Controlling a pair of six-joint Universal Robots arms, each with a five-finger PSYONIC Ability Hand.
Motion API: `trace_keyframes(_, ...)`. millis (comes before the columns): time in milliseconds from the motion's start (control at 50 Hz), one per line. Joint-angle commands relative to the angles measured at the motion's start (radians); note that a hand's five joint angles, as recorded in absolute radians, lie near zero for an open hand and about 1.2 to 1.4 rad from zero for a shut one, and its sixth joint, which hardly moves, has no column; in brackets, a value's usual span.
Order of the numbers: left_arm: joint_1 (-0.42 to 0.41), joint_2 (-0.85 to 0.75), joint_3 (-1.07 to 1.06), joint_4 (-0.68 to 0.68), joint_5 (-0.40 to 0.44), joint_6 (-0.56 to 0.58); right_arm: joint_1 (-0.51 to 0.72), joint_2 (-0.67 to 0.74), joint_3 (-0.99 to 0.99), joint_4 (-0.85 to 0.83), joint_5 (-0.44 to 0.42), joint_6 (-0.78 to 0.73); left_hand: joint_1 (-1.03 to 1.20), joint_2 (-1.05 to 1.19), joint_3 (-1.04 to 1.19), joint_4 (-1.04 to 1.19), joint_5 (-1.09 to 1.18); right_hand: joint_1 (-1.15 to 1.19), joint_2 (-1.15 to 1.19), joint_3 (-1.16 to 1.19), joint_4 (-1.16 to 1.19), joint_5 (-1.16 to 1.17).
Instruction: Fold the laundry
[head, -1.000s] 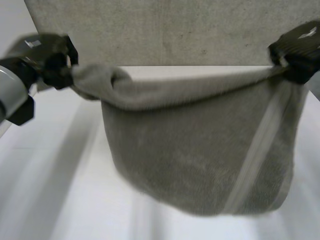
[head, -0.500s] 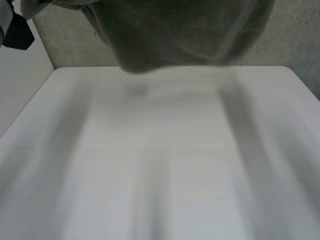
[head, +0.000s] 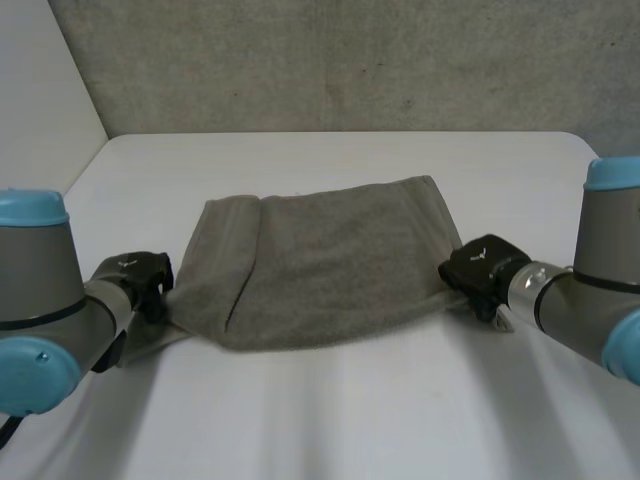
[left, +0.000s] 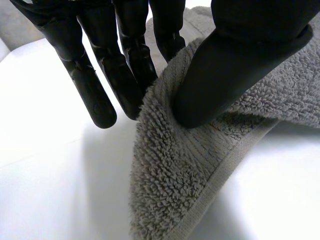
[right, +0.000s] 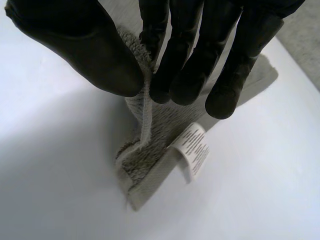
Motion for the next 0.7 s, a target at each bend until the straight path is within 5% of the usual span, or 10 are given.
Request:
trace_keyframes(20, 0.028, 0.117, -0.046, 0.006, 0.002, -0.003, -0.027, -0.092, 0.088, -0.011, -0.009, -0.022, 0.244, 0.179, 0.180, 0.178, 0.232, 0.063, 0.047, 0.050, 0.058, 0.046)
trace_keyframes(360, 0.071, 0.424, -0.034, -0.108, 0.016, 0.032, -0.168, -0.463, 0.130, 0.007, -0.027, -0.054, 0.244, 0.179, 0.180, 0.178, 0.232, 0.063, 0.047, 0.050, 0.058, 0.046)
trace_keyframes(500, 0.087, 0.374, -0.113, -0.108, 0.140, 0.035, -0.173, -0.412, 0.170, 0.113, -0.063, -0.100, 0.244, 0.179, 0.180, 0.178, 0.232, 0.063, 0.047, 0.050, 0.058, 0.046)
trace_keyframes(700, 0.048, 0.118, 0.000, -0.108, 0.147, 0.096, -0.134, -0.200, 0.082, 0.052, -0.052, -0.091, 0.244, 0.179, 0.180, 0.178, 0.232, 0.063, 0.047, 0.050, 0.058, 0.046)
